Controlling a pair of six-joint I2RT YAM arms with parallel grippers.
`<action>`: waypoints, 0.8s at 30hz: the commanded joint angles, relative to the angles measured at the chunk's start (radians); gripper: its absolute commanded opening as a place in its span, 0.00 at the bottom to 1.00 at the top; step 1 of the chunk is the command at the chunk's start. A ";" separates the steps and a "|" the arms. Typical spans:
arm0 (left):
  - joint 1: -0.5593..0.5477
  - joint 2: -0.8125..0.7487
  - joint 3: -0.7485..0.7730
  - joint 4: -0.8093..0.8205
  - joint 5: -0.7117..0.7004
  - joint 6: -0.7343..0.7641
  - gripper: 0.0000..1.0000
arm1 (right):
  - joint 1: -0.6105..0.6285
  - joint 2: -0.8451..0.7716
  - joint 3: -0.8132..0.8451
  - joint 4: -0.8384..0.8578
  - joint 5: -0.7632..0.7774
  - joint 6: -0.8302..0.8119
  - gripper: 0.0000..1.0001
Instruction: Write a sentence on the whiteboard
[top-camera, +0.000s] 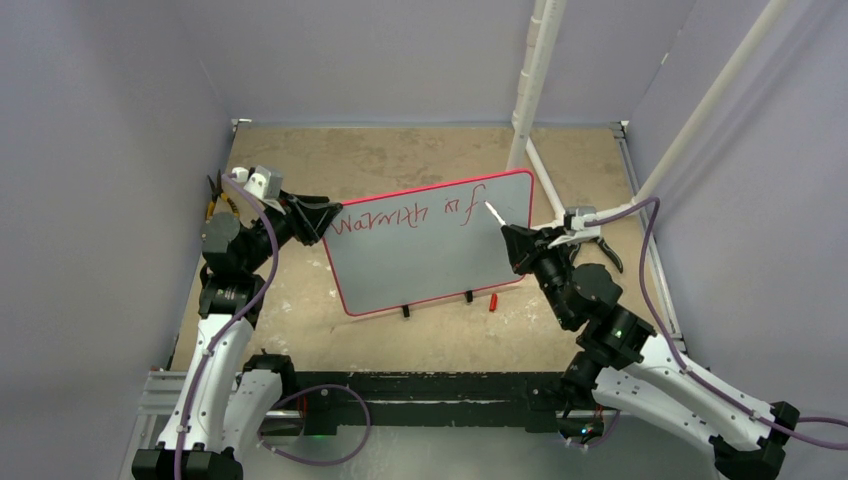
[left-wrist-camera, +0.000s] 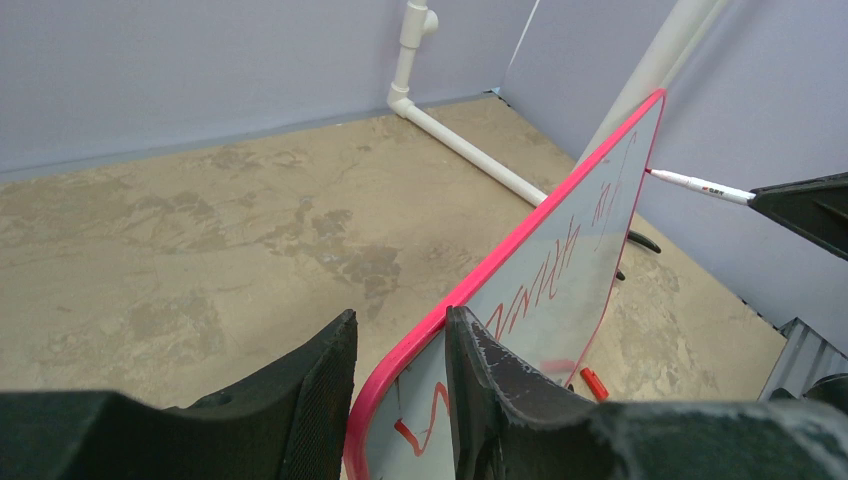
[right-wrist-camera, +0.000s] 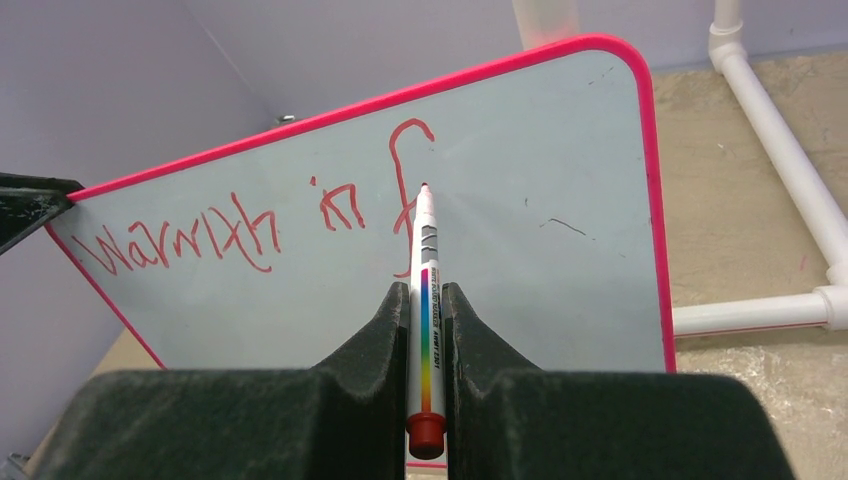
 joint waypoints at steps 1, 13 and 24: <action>0.001 -0.001 -0.009 0.003 0.023 0.006 0.36 | -0.004 0.002 0.008 0.015 -0.009 -0.019 0.00; 0.001 -0.002 -0.009 0.004 0.025 0.006 0.36 | -0.004 0.032 0.008 0.049 -0.003 -0.036 0.00; 0.000 -0.001 -0.009 0.004 0.025 0.007 0.36 | -0.004 0.065 0.004 0.078 0.005 -0.054 0.00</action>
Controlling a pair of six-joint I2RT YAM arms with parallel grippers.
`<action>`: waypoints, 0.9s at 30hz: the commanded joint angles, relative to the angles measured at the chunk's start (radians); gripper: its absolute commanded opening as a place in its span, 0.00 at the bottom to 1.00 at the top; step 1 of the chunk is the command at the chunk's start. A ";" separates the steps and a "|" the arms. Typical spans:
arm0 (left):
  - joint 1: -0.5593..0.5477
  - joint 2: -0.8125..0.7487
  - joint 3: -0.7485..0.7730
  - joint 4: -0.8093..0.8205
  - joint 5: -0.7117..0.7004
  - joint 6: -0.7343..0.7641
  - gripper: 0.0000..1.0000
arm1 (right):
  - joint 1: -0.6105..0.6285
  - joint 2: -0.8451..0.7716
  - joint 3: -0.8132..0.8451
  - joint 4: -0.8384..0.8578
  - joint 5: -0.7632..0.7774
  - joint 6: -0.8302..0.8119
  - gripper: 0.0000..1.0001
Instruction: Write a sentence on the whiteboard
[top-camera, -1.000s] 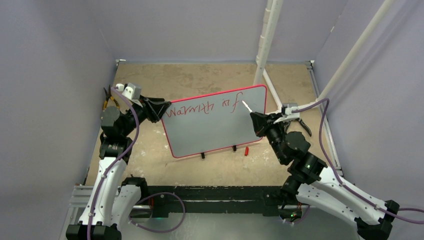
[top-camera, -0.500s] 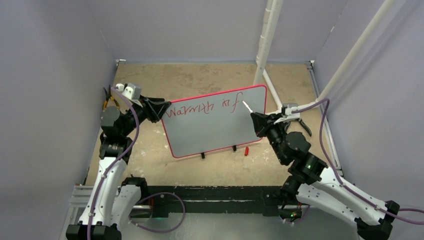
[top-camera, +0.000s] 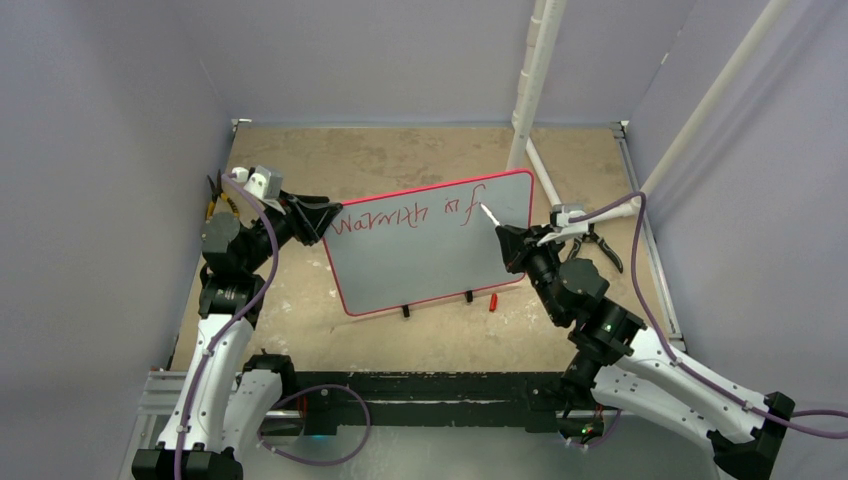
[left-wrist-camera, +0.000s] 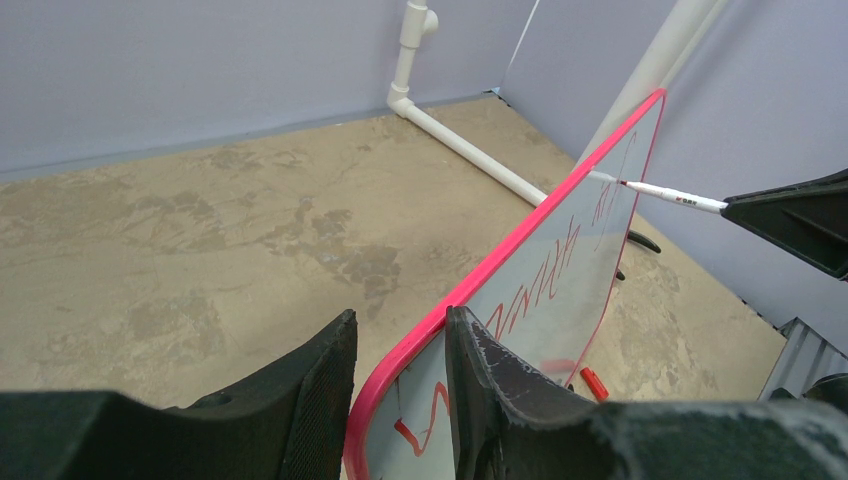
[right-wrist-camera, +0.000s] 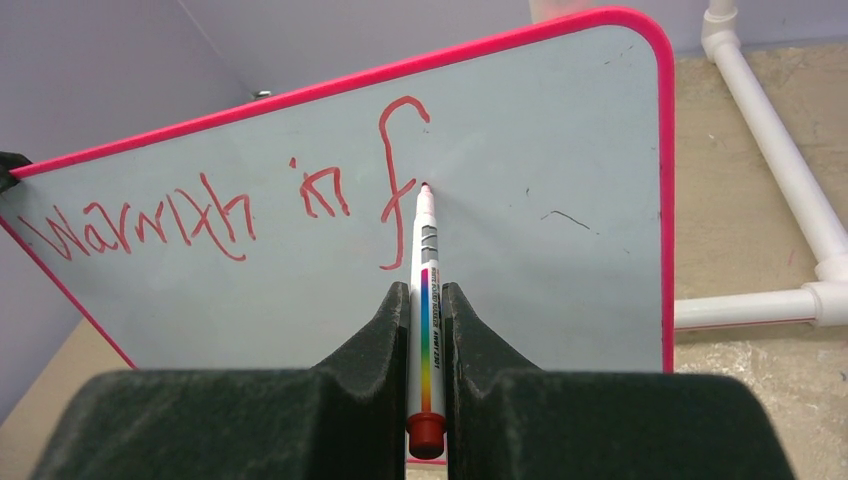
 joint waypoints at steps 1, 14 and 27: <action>0.001 -0.001 -0.009 0.005 0.025 0.007 0.36 | -0.004 0.007 0.006 0.062 -0.006 -0.032 0.00; 0.000 -0.003 -0.008 0.009 0.030 0.004 0.36 | -0.004 0.011 -0.018 -0.041 -0.078 0.057 0.00; 0.001 -0.004 -0.009 0.009 0.028 0.005 0.36 | -0.004 0.005 0.021 -0.051 0.018 0.028 0.00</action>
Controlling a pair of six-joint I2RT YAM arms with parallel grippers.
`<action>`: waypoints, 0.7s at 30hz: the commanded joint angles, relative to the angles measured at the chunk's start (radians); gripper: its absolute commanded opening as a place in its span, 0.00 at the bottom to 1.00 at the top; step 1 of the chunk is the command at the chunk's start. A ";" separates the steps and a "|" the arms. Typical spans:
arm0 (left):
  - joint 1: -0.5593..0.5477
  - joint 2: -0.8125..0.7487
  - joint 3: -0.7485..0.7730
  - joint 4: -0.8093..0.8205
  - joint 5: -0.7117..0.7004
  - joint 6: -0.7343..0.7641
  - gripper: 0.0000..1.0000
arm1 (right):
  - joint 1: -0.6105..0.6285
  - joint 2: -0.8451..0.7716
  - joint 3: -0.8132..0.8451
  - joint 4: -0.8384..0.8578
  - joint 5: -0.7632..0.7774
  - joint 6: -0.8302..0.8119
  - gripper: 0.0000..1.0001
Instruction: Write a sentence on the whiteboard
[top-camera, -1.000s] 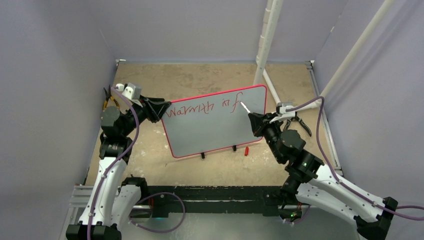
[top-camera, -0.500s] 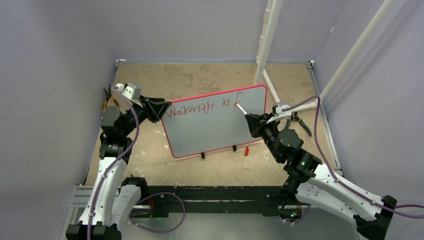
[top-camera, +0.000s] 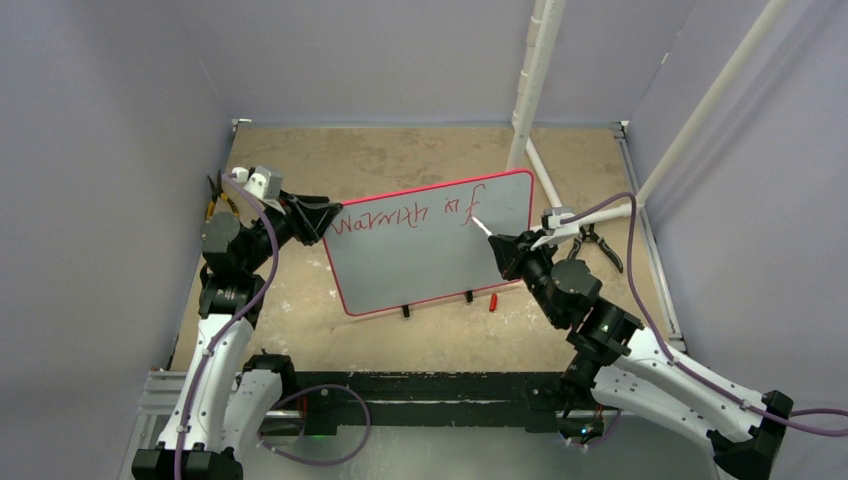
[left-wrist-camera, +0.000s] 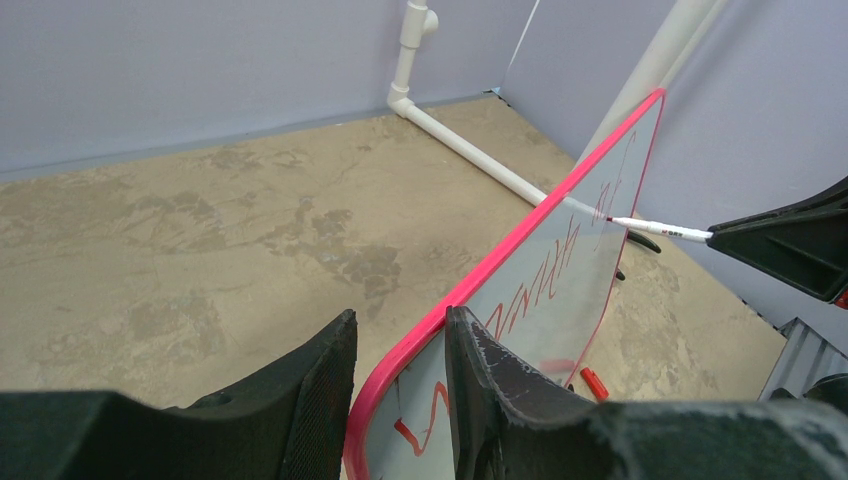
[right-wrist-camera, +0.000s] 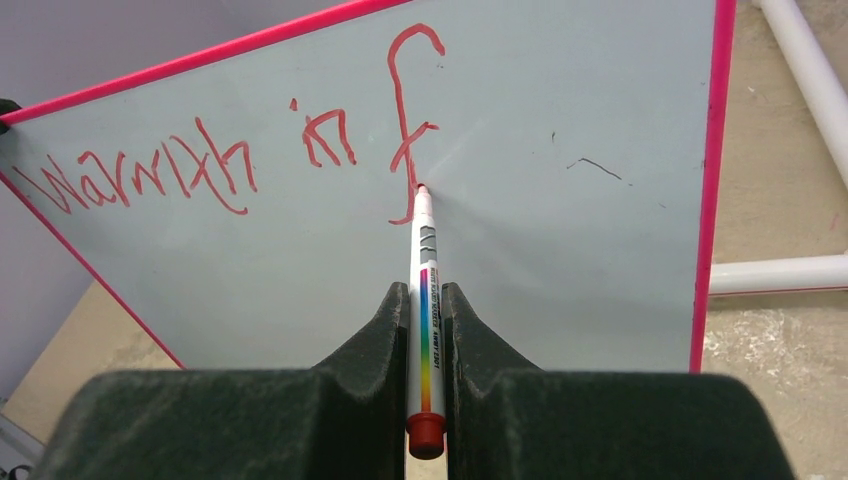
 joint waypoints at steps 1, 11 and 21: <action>0.001 -0.004 -0.009 0.008 0.027 0.005 0.36 | -0.005 -0.001 0.046 0.015 0.084 -0.041 0.00; 0.001 -0.001 -0.008 0.007 0.026 0.007 0.36 | -0.005 0.017 0.081 0.088 0.101 -0.101 0.00; 0.000 -0.002 -0.008 0.007 0.026 0.007 0.36 | -0.005 0.018 0.054 0.036 0.098 -0.038 0.00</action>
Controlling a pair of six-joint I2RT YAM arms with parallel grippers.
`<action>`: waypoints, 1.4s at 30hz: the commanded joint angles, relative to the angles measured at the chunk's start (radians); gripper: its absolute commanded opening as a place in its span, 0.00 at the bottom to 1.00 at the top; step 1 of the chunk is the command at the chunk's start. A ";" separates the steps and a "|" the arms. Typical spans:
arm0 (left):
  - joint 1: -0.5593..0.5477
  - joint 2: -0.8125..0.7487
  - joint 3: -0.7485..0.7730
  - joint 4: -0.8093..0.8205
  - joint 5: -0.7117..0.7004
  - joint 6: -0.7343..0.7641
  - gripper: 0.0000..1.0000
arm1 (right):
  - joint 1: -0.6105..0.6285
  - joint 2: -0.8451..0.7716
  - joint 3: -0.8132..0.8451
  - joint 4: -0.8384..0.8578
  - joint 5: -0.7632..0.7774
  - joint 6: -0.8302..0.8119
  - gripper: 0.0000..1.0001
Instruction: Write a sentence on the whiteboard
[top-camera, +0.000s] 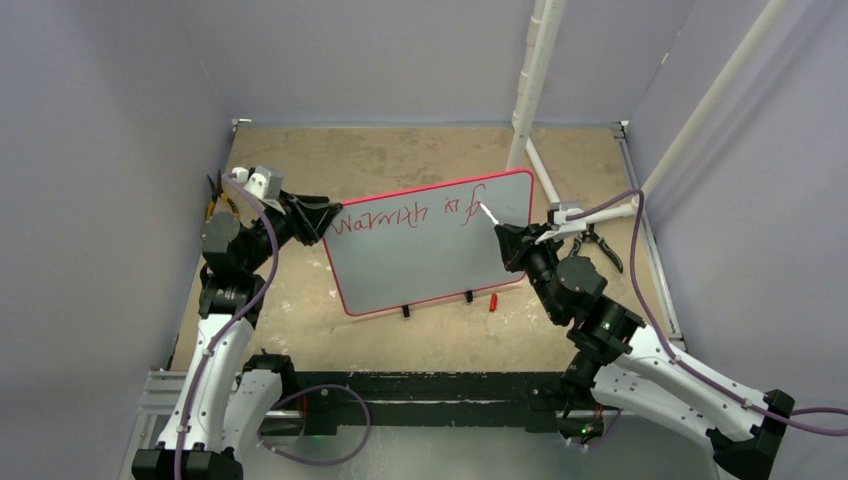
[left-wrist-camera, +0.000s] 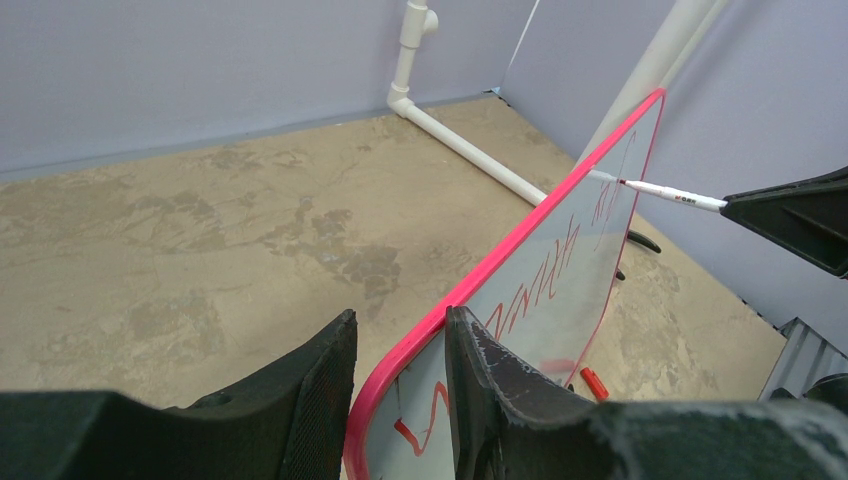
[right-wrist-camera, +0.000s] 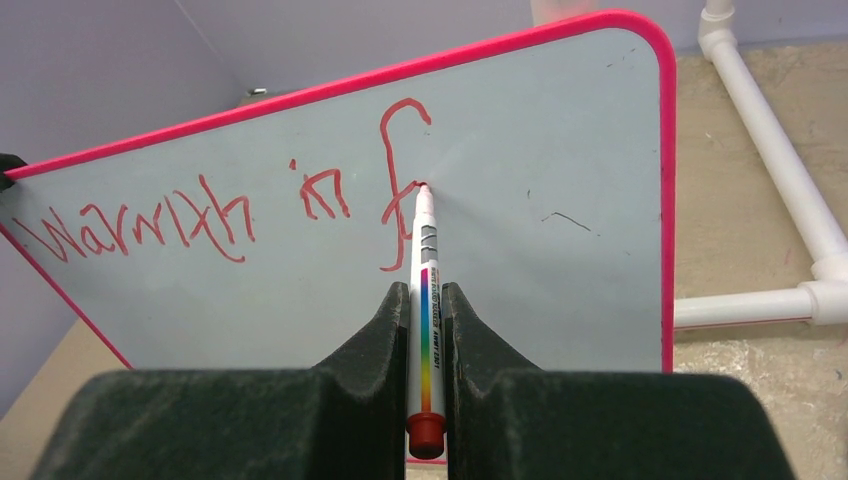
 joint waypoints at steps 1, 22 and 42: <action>0.001 -0.002 -0.008 0.007 0.026 0.007 0.36 | -0.005 -0.004 0.012 -0.012 0.032 0.033 0.00; 0.001 -0.003 -0.008 0.007 0.027 0.007 0.36 | -0.005 -0.033 -0.010 -0.091 0.039 0.094 0.00; 0.000 0.000 -0.007 0.006 0.025 0.007 0.36 | -0.005 -0.015 0.058 0.011 0.049 -0.018 0.00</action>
